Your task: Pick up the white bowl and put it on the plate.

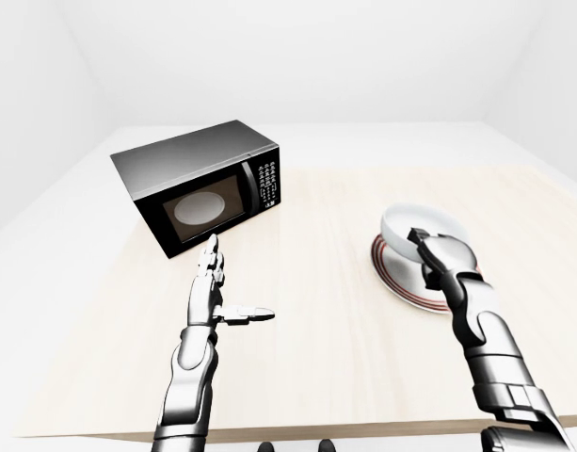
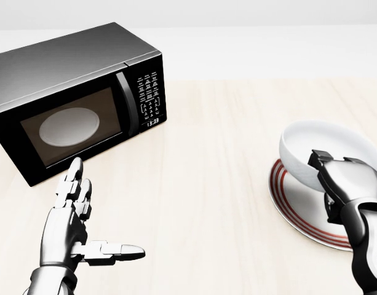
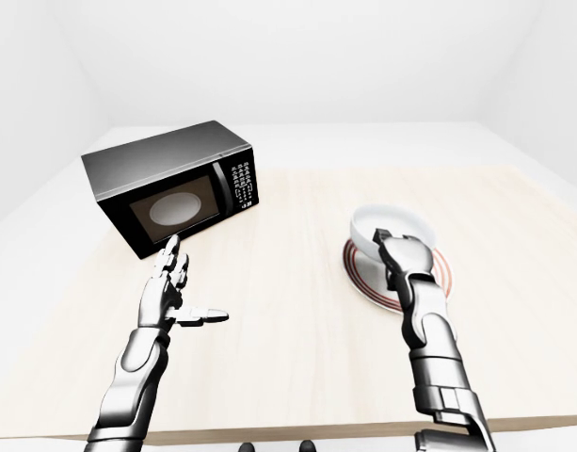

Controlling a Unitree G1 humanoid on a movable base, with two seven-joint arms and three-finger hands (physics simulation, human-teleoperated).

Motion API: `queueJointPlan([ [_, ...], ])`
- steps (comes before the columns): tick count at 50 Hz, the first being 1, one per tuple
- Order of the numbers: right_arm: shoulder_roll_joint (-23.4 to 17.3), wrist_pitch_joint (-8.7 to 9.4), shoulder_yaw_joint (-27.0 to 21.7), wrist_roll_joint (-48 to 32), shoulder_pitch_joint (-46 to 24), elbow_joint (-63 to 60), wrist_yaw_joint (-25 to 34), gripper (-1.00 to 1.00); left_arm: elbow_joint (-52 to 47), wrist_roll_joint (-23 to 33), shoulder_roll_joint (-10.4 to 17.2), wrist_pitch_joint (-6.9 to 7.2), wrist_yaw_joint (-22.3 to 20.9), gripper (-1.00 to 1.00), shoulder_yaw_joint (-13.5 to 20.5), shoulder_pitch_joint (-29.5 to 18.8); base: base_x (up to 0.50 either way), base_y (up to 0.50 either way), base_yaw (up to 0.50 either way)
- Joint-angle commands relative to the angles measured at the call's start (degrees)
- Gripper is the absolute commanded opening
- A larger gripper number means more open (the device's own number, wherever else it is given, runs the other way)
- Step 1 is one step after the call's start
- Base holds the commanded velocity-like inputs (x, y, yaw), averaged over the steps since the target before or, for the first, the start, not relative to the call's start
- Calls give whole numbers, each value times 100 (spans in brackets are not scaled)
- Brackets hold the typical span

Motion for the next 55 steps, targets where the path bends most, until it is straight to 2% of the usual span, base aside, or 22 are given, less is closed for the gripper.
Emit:
queueJointPlan([
  [1, -82, -5, -76, -33, 31, 92, -184, -100, 0, -1, -1, -1, 1, 100, 0, 0, 0, 0, 0],
  [55, -129, -13, -49, 20, 182, 477, -424, -100, 0, 0, 0, -1, 1, 100, 0, 0, 0, 0, 0],
])
